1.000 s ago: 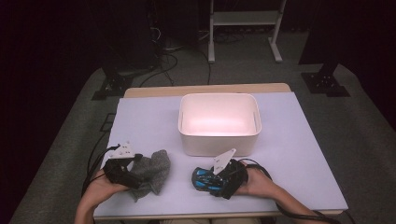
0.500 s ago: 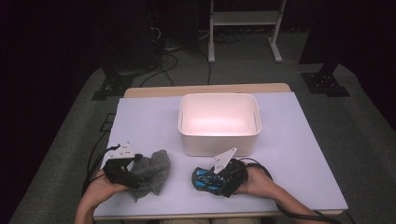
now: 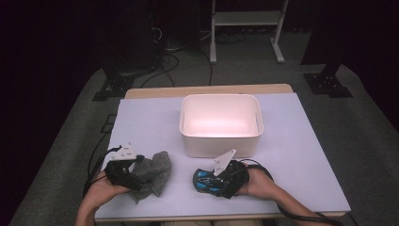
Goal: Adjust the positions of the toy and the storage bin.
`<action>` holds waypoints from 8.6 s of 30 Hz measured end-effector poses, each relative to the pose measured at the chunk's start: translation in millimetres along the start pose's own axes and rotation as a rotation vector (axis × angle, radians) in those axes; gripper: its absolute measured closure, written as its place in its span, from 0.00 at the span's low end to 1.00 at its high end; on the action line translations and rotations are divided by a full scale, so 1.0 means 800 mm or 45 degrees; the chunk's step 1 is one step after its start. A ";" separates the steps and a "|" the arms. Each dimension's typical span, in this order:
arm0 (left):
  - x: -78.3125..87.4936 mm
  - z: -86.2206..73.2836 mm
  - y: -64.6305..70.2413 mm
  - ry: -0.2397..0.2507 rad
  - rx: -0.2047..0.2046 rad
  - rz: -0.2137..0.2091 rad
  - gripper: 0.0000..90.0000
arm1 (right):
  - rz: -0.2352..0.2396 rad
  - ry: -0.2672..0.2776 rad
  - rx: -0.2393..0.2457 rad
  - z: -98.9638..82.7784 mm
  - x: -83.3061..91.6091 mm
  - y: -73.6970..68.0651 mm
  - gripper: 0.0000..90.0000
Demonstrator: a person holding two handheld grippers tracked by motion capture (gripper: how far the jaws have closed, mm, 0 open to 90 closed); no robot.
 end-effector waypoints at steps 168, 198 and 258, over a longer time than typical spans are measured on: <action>0.017 -0.015 -0.013 0.035 0.053 0.036 0.10 | -0.001 -0.052 0.021 0.095 0.117 0.182 0.28; 0.021 -0.018 -0.017 0.053 0.066 0.037 0.10 | 0.051 -0.145 0.035 0.099 0.078 0.194 0.28; 0.030 -0.023 -0.015 0.061 0.071 0.054 0.10 | 0.112 -0.481 0.059 0.077 0.042 0.183 0.28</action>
Point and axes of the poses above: each handheld gripper's, and its own axes: x roughly backward along the jaws, z roughly out of its top, y roughly to its right, the point moved 5 cm from there along -x, roughly forward along the jaws, and after that the axes turned 4 degrees about -y, right-handed, at the moved point
